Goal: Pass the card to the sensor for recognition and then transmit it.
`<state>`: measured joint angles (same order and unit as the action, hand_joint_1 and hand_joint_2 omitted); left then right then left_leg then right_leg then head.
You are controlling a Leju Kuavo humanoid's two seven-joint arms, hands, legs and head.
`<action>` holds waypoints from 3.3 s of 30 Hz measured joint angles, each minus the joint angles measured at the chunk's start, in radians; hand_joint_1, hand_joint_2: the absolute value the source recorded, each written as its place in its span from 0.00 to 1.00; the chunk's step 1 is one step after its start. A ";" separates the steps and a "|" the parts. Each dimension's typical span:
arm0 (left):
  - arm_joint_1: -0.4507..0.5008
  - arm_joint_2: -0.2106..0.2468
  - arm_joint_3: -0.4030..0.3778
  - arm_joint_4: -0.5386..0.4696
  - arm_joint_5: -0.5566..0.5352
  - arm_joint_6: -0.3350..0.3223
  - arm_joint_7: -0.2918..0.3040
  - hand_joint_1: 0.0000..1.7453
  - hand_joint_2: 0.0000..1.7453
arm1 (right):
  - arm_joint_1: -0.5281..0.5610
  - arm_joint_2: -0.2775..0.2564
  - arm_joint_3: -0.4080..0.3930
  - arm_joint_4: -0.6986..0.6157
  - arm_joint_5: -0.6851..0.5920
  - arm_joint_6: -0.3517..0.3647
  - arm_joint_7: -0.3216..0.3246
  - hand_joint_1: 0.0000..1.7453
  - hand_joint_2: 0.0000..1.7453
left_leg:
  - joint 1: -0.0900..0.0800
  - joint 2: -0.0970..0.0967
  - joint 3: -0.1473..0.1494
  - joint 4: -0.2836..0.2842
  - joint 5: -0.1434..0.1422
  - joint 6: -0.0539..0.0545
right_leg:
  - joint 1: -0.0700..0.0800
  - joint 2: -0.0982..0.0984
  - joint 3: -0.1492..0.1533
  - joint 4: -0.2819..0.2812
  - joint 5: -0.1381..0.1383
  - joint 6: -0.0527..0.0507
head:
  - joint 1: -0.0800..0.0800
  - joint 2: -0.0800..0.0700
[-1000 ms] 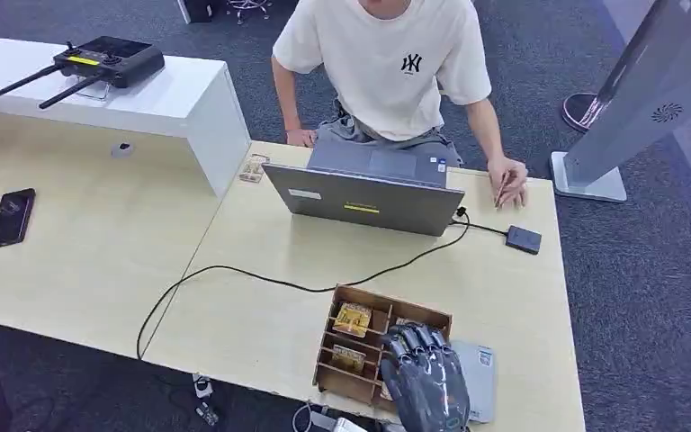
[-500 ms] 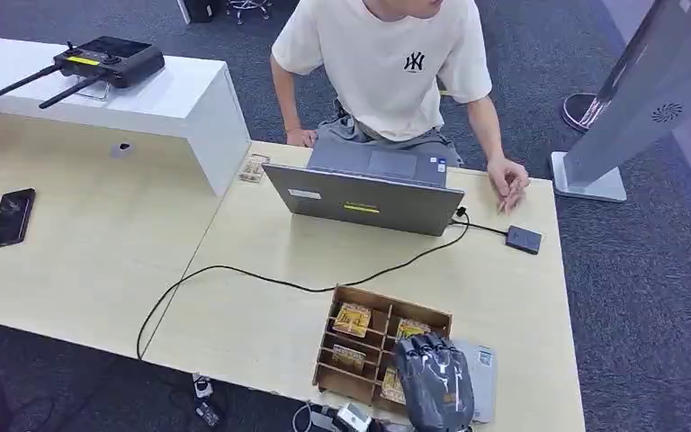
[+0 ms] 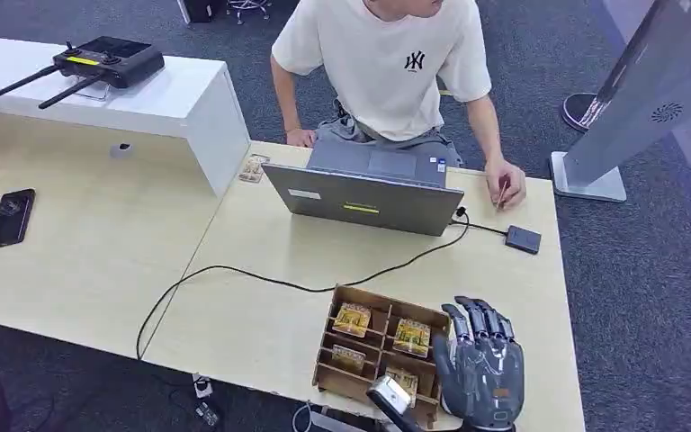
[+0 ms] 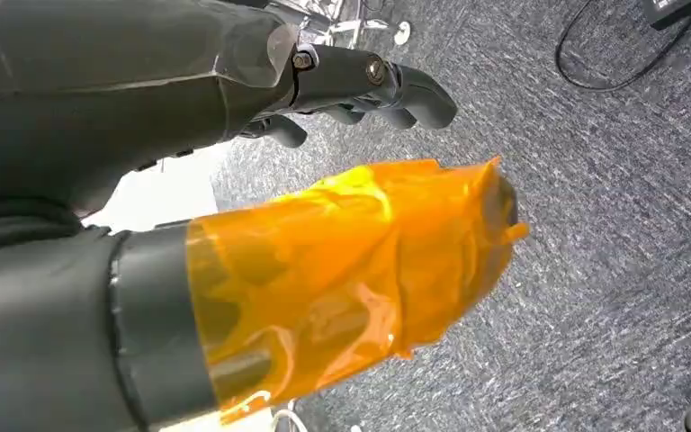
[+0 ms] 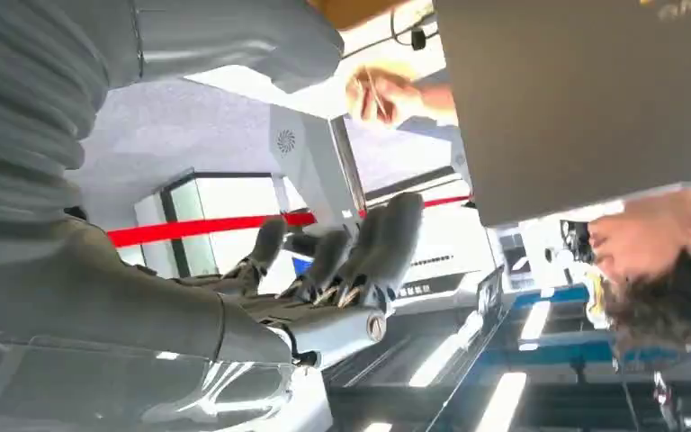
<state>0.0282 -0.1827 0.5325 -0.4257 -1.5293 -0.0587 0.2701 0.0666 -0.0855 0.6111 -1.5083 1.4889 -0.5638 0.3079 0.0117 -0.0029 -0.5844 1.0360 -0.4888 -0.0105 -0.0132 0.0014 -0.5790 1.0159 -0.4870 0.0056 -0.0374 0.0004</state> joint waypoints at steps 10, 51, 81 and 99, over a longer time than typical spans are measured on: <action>0.006 -0.002 0.000 -0.003 -0.004 -0.006 -0.001 0.00 0.00 | 0.020 0.000 -0.014 -0.035 -0.023 0.003 -0.033 0.37 1.00 | 0.000 0.000 0.000 0.000 0.000 0.000 | 0.000 0.000 0.000 0.000 0.000 0.000 | 0.000 0.000; 0.008 -0.003 0.002 -0.011 -0.012 -0.014 -0.020 0.00 0.00 | -0.016 0.000 0.113 0.068 -0.072 0.023 -0.077 0.50 1.00 | 0.000 0.000 0.000 0.000 0.000 0.000 | 0.000 0.000 0.000 0.000 0.000 0.000 | 0.000 0.000; 0.003 -0.001 0.002 -0.006 -0.007 -0.004 -0.022 0.00 0.00 | -0.041 0.000 0.111 0.164 -0.068 0.035 -0.059 0.50 1.00 | 0.000 0.000 0.000 0.000 0.000 0.000 | 0.000 0.000 0.000 0.000 0.000 0.000 | 0.000 0.000; 0.002 -0.001 0.002 -0.006 -0.007 -0.003 -0.022 0.00 0.00 | -0.050 0.003 0.082 0.200 -0.051 0.037 -0.046 0.50 1.00 | 0.000 0.000 0.000 0.000 0.000 0.000 | 0.000 0.000 0.000 0.000 0.000 0.000 | 0.000 0.000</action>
<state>0.0302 -0.1839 0.5348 -0.4322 -1.5366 -0.0622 0.2480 0.0167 -0.0828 0.6935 -1.3081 1.4378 -0.5264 0.2617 0.0118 -0.0031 -0.5846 1.0359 -0.4887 -0.0106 -0.0132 0.0013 -0.5788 1.0161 -0.4869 0.0056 -0.0374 0.0004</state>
